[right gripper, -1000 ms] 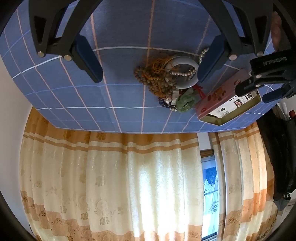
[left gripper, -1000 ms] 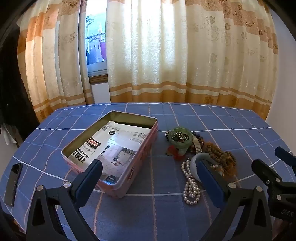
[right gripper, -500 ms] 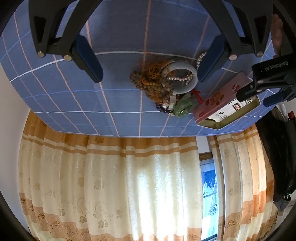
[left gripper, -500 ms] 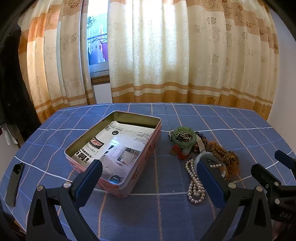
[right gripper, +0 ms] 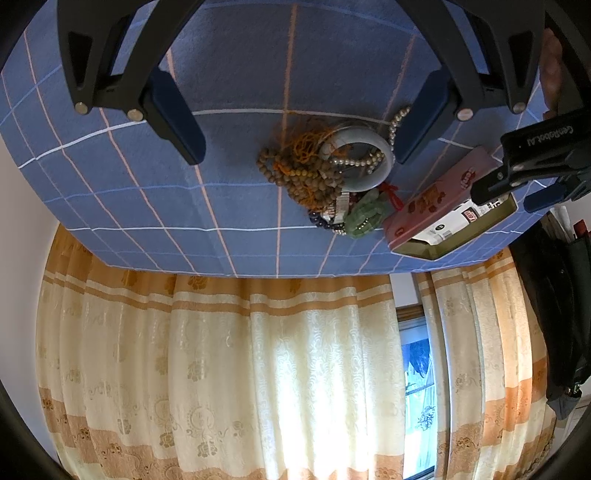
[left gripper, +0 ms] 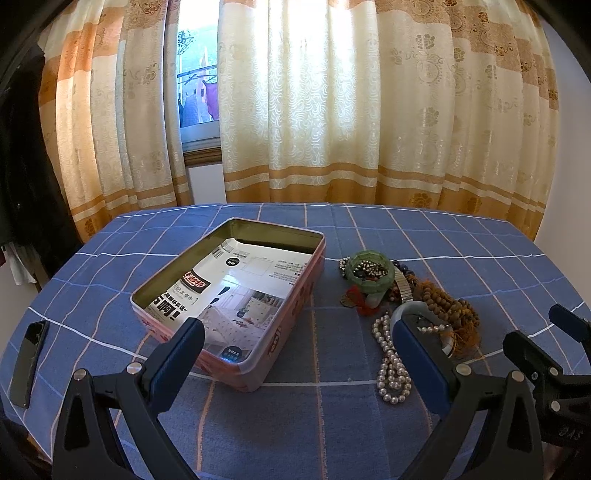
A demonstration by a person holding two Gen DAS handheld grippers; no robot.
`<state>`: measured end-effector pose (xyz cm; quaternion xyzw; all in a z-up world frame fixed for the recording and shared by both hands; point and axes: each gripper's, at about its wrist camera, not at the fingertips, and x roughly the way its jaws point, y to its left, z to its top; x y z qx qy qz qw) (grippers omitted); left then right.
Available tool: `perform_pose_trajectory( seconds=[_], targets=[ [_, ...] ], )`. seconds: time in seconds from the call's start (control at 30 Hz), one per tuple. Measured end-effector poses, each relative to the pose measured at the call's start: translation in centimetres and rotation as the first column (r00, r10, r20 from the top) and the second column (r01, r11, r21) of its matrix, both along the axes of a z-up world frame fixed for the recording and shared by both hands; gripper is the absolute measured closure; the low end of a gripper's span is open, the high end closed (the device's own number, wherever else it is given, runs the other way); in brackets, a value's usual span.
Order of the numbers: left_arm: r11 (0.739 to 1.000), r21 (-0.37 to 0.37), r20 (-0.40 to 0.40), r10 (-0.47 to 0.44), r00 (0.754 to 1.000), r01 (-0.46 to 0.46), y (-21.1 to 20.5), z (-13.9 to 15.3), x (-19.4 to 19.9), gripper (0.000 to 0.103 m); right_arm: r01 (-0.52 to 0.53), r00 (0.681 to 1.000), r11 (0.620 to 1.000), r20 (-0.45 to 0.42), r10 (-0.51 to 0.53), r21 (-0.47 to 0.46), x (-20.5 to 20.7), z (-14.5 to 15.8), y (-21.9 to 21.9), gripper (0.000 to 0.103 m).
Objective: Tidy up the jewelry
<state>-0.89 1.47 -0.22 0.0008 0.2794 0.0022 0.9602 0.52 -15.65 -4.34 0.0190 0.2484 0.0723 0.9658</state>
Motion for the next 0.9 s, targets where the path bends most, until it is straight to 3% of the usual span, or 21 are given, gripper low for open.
perform_pose_trajectory(
  seconds=[0.9],
  targets=[
    [1.000,0.001,-0.004,0.004,1.000,-0.004,-0.24,0.04,-0.07,0.001,0.001,1.000,1.000,-0.018,-0.001,0.015,-0.16,-0.48,-0.44,0.000]
  ],
)
